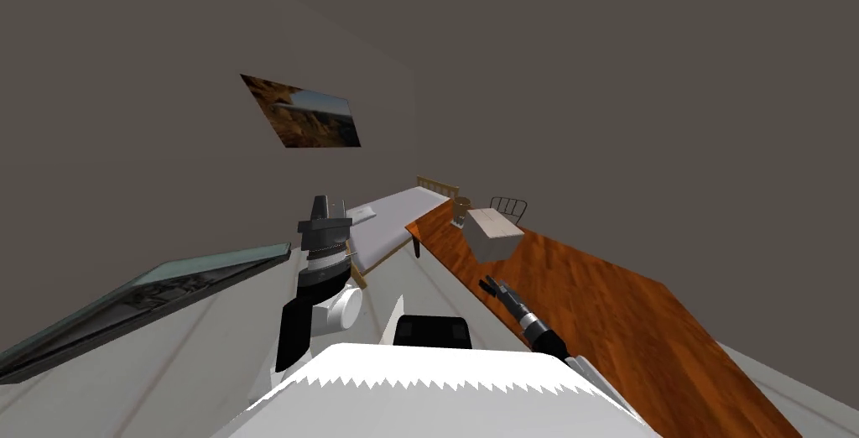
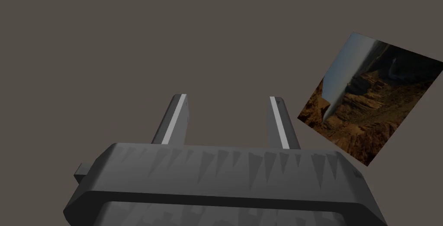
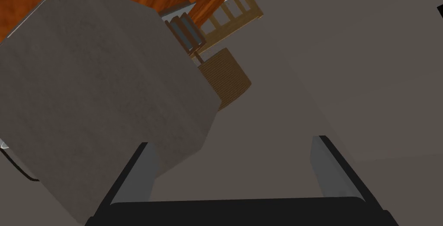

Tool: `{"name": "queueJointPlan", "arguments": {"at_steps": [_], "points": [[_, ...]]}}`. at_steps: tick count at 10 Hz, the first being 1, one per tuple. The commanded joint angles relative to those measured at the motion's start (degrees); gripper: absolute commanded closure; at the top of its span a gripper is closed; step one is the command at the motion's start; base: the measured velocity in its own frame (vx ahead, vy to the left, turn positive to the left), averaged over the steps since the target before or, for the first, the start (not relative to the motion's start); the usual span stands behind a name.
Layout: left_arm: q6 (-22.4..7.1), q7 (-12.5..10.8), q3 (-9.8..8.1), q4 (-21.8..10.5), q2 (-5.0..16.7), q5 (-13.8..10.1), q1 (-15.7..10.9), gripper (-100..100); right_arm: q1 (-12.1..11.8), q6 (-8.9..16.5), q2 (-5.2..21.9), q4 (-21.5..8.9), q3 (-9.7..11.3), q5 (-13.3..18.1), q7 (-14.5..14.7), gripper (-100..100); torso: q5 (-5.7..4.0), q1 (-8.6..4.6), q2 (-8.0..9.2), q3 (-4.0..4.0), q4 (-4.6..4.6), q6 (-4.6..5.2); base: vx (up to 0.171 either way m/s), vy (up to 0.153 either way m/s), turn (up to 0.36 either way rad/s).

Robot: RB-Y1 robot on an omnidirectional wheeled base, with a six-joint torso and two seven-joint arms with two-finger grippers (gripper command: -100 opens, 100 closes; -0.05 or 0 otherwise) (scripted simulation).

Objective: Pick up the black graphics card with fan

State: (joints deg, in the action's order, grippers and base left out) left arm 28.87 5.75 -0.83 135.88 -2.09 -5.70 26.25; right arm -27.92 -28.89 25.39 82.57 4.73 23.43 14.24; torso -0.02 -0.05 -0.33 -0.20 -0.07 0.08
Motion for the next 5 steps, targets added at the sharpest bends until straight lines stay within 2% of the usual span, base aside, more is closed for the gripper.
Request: {"name": "queueJointPlan", "arguments": {"at_steps": [1,2,3,4,5], "points": [[0.0,0.0,0.00,0.0,0.0,0.0,0.0,0,-0.8,0.8,1.1,-2.9,0.7,2.4,1.1,-100,0.00,0.00,0.00,0.00,0.00,0.00,0.032,-0.017,0.369],[0.0,0.0,0.01,0.0,0.0,0.0,0.0,0,-0.8,0.8,1.1,-4.1,0.7,2.4,1.1,-100,0.00,0.00,-0.02,-0.01,0.00,-0.04,0.031,-0.021,0.191],[0.0,0.0,0.00,0.0,0.0,0.0,0.0,0,-0.9,1.2,1.9,-6.6,1.3,4.5,2.2,-100,0.00,0.01,-0.01,-0.01,0.00,0.01,0.036,-0.017,0.368],[0.0,0.0,0.00,0.0,0.0,0.0,0.0,0,-0.9,1.2,1.9,-8.0,1.3,4.5,2.2,-100,0.00,0.01,-0.04,-0.02,0.00,-0.05,0.039,-0.019,0.199],[0.0,0.0,0.00,0.0,0.0,0.0,0.0,0,-1.0,1.6,2.6,-9.8,2.0,6.5,3.2,-100,0.01,0.02,-0.04,-0.02,-0.01,0.03,0.048,-0.015,0.361]]}}
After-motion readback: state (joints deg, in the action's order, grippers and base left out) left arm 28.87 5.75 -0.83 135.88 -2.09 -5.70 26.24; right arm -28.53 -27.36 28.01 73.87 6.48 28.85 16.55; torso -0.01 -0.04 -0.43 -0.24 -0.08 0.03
